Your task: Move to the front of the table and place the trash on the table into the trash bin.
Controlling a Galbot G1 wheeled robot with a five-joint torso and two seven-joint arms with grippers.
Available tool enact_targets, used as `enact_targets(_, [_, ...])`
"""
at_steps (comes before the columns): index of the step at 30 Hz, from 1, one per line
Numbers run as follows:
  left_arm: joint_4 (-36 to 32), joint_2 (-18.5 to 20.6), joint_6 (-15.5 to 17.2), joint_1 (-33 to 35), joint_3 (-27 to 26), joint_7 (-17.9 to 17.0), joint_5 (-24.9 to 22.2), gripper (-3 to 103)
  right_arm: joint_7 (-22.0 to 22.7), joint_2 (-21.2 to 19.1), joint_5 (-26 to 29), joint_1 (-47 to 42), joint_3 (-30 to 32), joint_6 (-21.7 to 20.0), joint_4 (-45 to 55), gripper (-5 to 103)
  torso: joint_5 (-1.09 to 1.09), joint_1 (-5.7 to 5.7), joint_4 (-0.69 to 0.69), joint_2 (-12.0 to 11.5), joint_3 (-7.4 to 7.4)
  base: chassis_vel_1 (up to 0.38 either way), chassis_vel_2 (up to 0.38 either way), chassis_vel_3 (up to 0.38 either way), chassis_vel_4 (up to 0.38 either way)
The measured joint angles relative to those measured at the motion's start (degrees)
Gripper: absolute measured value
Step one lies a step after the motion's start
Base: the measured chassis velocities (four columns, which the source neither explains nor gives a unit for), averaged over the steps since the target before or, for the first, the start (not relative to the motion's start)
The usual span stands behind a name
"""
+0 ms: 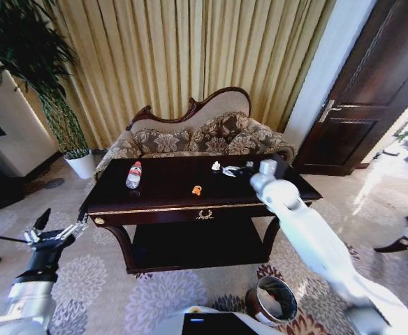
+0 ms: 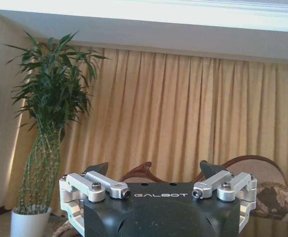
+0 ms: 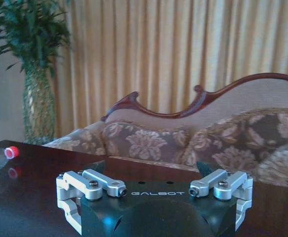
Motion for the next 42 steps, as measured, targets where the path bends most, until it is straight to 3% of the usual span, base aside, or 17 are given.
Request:
enact_targets(5, [-0.4, -2.6, -0.2, 0.4, -0.4, 0.1, 0.7, 100, 0.0, 3.4, 0.0, 7.4, -6.8, -0.4, -7.4, 100, 0.00, 0.00, 0.00, 0.0, 0.00, 0.000, 0.000, 0.000, 0.000])
enact_targets(13, [-0.4, -4.4, -0.4, 0.3, -0.3, 0.4, 1.8, 100, 0.0, 8.3, -0.5, 13.1, -12.4, -0.4, -19.9, 100, 0.01, 0.00, -0.01, 0.0, 0.00, 0.000, 0.000, 0.000, 0.000])
enact_targets(26, [-0.4, -4.5, -0.5, 0.4, -0.8, 0.4, 2.0, 100, 0.0, 11.0, -1.8, 18.5, -13.8, 2.0, -33.9, 100, 0.01, 0.00, -0.02, 0.0, 0.00, 0.000, 0.000, 0.000, 0.000])
enact_targets(42, [-0.4, -4.5, -0.8, -0.2, -0.5, 0.7, 1.9, 100, 0.0, 12.5, -1.1, 19.1, -13.6, 2.9, -39.9, 100, 0.02, -0.01, 0.00, 0.0, -0.01, 0.000, 0.000, 0.000, 0.000])
